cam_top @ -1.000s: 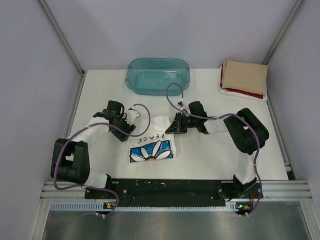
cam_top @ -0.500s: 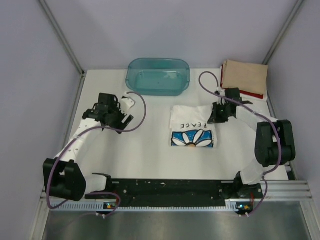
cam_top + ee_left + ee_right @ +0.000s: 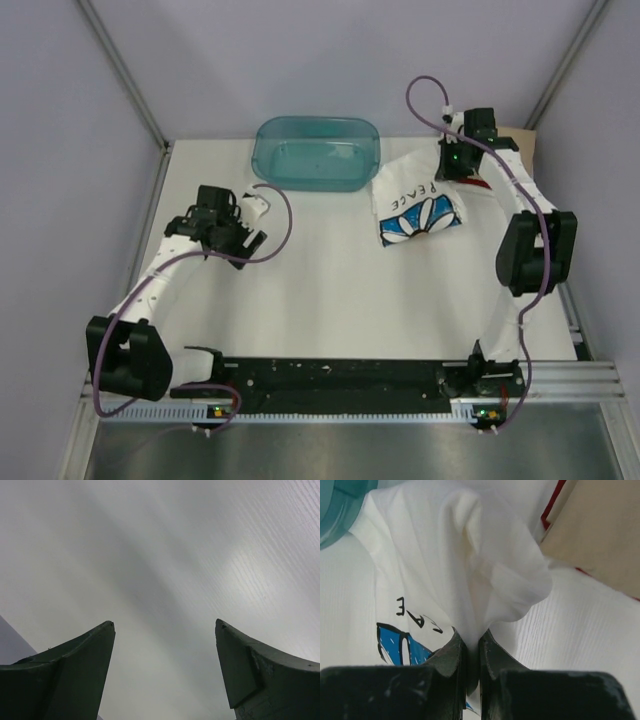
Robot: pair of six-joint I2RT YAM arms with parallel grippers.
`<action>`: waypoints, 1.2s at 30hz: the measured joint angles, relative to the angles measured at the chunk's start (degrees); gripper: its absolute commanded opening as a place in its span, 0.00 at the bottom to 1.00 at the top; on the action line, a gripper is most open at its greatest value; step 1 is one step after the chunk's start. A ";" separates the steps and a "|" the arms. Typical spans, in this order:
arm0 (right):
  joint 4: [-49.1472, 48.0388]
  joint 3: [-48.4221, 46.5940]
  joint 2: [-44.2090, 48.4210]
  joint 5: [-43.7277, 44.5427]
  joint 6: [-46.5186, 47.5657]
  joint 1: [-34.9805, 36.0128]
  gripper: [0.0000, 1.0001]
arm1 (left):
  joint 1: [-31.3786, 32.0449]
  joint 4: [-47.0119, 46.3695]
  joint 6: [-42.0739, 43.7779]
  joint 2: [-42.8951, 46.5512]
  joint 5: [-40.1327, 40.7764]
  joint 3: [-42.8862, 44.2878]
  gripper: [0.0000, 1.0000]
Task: Fold and stack the t-shirts
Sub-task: Put the neatly folded tshirt into the corner of the board with the right arm
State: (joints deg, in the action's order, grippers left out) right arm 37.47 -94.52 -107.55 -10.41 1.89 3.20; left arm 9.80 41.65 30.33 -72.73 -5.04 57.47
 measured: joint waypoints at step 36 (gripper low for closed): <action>11.87 -44.70 -18.97 7.65 18.27 -5.16 0.00 | 0.00 2.60 -1.55 -4.07 0.17 2.23 0.99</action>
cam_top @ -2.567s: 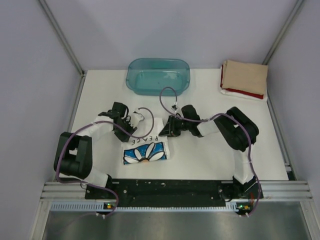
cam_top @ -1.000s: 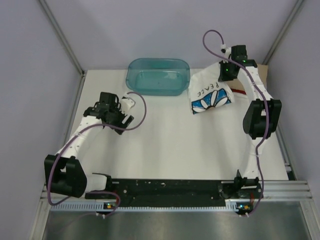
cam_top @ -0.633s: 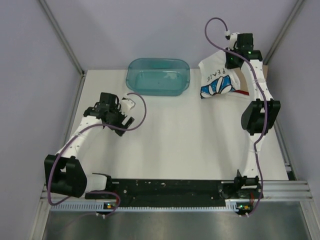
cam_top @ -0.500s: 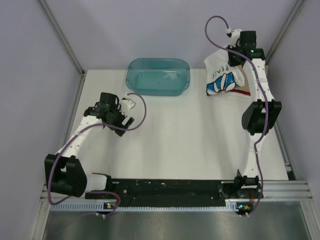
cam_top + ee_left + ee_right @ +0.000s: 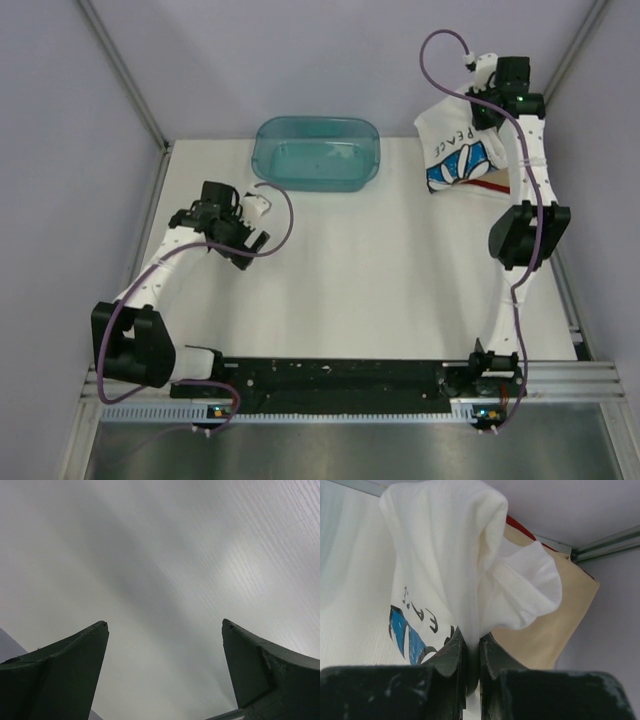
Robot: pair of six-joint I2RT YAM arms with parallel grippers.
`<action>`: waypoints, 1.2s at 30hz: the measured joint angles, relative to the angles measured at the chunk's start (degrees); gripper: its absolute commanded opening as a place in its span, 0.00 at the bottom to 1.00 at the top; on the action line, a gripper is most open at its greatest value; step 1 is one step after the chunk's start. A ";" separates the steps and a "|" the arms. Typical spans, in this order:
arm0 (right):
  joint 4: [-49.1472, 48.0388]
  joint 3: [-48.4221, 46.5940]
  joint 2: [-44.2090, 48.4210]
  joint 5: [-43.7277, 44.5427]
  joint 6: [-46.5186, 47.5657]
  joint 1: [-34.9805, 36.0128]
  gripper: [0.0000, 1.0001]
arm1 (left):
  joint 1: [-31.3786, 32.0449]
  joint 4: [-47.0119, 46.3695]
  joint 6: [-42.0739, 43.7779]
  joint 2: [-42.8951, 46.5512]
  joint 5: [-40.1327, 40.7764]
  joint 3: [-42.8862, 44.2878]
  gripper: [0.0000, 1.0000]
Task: Fold and stack the t-shirts
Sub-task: Put the neatly folded tshirt into the corner of the board with the right arm
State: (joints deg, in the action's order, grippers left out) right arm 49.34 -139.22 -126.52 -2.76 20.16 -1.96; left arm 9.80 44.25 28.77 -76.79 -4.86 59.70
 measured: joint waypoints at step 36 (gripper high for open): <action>-16.37 -1.75 -11.78 11.34 -6.75 -15.39 0.99 | 0.00 4.31 -0.20 -5.99 5.84 3.85 0.99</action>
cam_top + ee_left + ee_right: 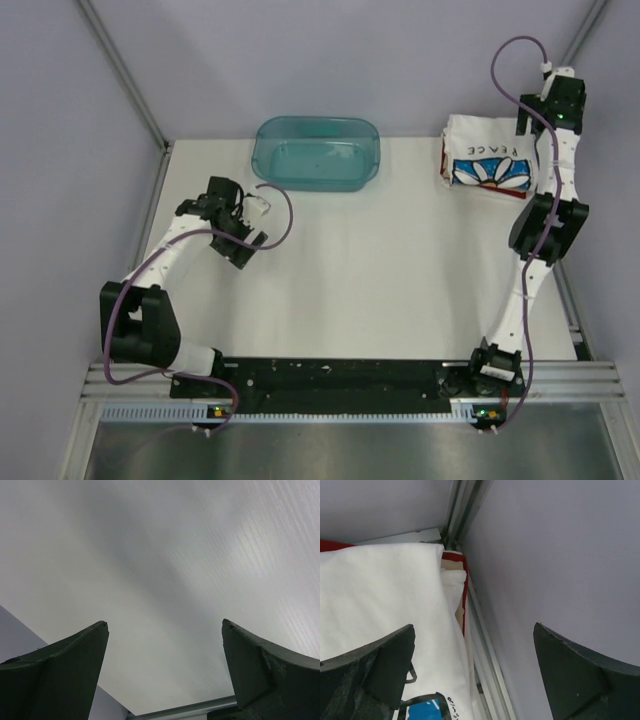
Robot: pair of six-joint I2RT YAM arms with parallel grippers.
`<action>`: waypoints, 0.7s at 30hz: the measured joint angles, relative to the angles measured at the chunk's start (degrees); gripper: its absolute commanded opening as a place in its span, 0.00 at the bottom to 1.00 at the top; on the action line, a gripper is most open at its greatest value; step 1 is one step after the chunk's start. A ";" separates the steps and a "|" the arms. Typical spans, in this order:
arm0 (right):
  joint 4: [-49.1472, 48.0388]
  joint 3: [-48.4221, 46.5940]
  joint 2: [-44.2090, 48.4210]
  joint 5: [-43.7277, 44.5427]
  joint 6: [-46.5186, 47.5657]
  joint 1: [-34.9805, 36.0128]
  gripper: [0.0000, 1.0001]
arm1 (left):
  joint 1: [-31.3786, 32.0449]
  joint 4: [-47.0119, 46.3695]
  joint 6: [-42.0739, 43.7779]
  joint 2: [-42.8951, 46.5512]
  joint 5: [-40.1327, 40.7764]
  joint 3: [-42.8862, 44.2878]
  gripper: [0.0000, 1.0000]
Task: Fold and stack the t-shirts
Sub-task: Put the neatly folded tshirt into the corner of the board with the right arm
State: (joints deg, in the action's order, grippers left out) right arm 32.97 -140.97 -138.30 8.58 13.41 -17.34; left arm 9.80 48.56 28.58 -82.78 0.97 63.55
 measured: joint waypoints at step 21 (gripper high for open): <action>-18.40 69.72 63.98 -21.62 -14.91 7.34 0.99 | 0.00 -7.93 -0.66 14.27 -1.81 -9.35 0.99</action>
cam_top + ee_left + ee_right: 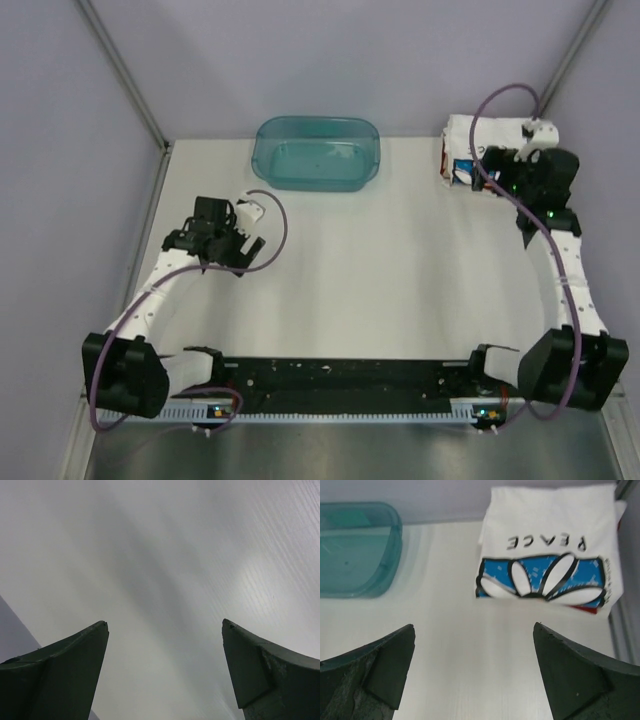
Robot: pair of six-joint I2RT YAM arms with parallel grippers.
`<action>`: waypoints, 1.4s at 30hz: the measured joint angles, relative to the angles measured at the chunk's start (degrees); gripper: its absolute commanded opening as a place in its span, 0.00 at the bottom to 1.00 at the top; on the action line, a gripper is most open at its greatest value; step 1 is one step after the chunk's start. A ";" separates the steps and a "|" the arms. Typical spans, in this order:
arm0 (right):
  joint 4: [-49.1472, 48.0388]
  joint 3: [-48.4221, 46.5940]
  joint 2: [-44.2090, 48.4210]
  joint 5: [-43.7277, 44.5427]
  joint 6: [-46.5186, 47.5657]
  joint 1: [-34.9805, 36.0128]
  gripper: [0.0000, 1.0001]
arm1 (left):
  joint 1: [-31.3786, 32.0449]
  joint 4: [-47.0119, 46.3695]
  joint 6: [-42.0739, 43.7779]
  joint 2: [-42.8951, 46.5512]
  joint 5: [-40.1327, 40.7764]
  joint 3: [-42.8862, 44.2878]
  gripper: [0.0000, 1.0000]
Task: Fold and stack the t-shirts
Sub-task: Put the neatly folded tshirt into the corner of the board with the right arm
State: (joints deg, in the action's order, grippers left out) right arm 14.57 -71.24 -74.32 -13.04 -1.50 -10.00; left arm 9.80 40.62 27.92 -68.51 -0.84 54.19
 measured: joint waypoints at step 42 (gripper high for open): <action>-45.86 63.69 21.64 11.82 -10.71 0.22 0.99 | -0.39 -58.25 -11.23 -7.50 -2.34 -25.81 0.99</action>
State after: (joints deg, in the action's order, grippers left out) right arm -31.29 -7.55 -52.69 -1.21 -12.21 -9.78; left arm 9.41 -17.63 16.69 -76.01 -3.18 28.38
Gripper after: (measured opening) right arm 0.987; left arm 0.987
